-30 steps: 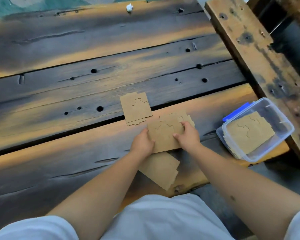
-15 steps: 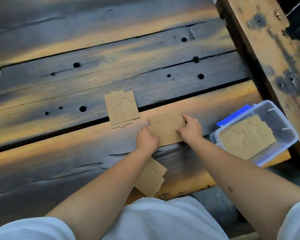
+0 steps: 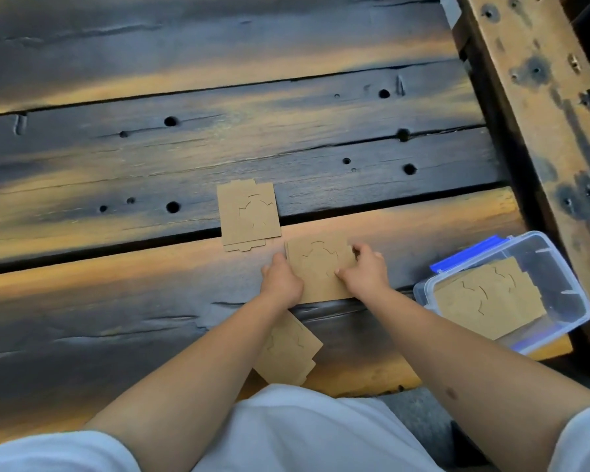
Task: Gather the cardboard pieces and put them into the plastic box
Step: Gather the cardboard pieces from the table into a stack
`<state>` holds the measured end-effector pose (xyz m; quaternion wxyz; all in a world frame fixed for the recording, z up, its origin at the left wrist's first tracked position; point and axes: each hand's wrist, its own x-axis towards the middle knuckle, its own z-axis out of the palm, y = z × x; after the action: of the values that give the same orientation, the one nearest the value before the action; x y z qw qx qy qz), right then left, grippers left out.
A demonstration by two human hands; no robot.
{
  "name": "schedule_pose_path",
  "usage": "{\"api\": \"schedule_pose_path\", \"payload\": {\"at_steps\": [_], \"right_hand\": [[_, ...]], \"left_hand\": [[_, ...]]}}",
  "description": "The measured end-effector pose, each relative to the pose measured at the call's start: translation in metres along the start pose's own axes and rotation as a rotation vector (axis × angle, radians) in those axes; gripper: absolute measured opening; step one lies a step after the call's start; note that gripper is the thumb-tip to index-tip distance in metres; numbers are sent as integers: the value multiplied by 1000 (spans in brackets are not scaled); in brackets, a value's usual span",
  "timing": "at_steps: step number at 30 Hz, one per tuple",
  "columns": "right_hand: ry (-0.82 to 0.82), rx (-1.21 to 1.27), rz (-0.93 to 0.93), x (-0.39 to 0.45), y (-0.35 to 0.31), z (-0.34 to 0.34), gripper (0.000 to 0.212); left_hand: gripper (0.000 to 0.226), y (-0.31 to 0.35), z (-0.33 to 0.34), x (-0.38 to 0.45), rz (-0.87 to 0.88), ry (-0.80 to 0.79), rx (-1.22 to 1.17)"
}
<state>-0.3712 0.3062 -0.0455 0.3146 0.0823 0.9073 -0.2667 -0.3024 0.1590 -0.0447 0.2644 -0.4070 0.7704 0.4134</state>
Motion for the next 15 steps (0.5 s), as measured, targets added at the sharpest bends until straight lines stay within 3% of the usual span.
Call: {"api": "schedule_pose_path", "payload": {"at_steps": [8, 15], "right_hand": [[-119, 73, -105, -31, -16, 19, 44], [-120, 35, -186, -75, -19, 41, 46]], "left_hand": [[35, -43, -32, -10, 32, -1, -20], [25, -88, -36, -39, 59, 19, -13]]}}
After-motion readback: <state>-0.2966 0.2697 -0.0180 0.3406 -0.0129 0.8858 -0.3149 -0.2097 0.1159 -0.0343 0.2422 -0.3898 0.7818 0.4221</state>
